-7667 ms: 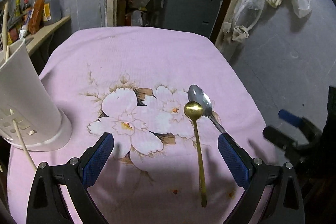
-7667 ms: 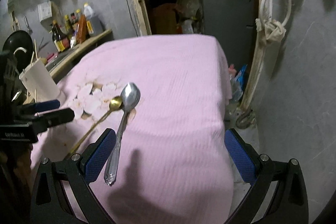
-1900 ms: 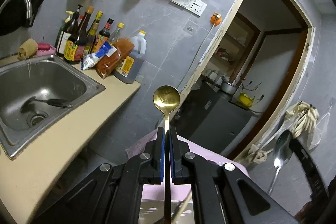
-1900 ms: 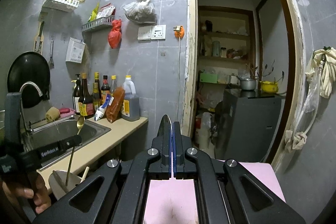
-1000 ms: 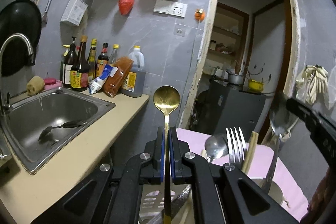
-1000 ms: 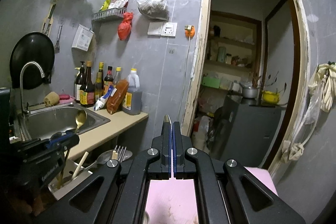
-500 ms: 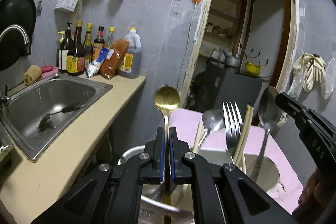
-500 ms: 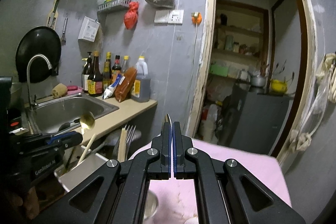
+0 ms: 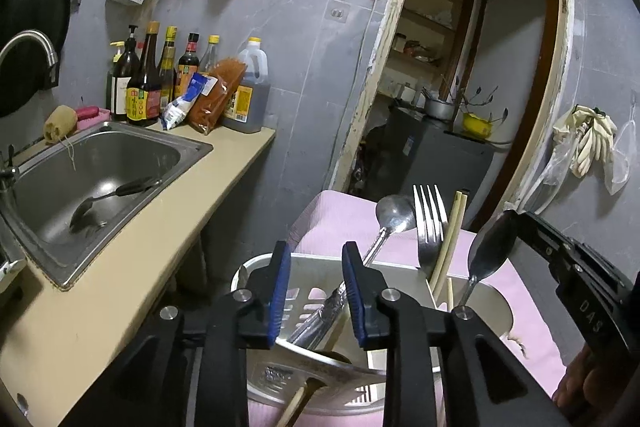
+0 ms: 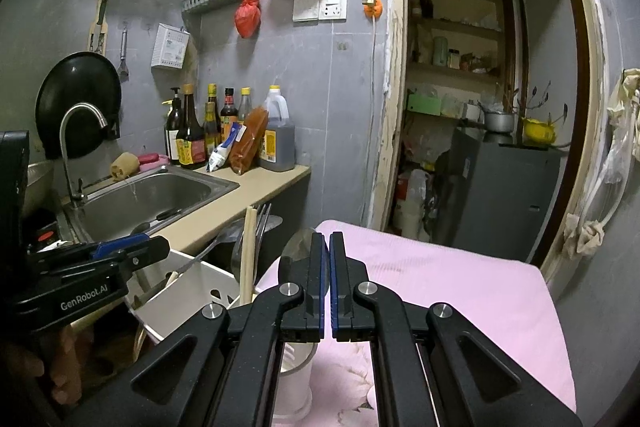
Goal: Organize utensils
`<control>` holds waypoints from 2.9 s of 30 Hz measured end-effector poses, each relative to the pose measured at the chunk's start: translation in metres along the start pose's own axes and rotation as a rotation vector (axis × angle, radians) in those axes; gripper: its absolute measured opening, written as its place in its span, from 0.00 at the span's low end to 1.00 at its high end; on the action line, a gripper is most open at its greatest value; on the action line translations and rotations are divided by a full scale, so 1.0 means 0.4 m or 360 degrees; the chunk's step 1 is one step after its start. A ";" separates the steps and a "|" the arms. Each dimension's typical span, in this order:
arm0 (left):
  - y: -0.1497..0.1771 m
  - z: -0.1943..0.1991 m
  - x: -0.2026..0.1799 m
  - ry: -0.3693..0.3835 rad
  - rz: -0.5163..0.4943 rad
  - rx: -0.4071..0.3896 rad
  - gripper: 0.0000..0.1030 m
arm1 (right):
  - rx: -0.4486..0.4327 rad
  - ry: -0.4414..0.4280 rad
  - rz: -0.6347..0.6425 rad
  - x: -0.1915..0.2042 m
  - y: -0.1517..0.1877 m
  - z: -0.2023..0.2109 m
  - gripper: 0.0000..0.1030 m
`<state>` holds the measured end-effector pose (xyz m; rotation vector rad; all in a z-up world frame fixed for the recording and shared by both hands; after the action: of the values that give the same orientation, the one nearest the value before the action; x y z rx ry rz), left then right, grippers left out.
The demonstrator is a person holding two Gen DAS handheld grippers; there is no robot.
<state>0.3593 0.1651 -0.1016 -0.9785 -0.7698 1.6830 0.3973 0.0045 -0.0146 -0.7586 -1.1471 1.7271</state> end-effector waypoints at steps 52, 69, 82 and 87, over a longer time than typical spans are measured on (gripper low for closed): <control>-0.002 0.381 -0.166 0.0064 -0.0233 0.0000 0.95 | -0.0029 0.0268 -0.0317 -0.188 0.056 0.519 0.98; 0.150 0.615 -0.202 0.0036 -0.0277 0.0024 0.99 | 0.0032 0.0204 -0.0294 -0.171 0.151 0.753 0.98; 0.155 0.646 -0.207 0.0043 -0.0279 -0.0013 0.99 | 0.0024 0.0198 -0.0286 -0.170 0.153 0.769 0.98; 0.155 0.646 -0.203 0.0038 -0.0277 -0.0015 0.99 | 0.0028 0.0192 -0.0282 -0.171 0.144 0.769 0.98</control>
<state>0.1183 0.0593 -0.0129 -0.9096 -0.8237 1.5162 0.1450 -0.1818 0.0503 -0.7179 -1.0820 1.5225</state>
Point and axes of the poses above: each gripper's, at about its wrist camera, not at the fingertips, and z roughly against the way its jaws point, x to its left, y to its underside, the point moved 10 cm from there along -z, roughly the way its jaws point, and after that the axes turned 3 degrees about -y, right-handed, at the moved point
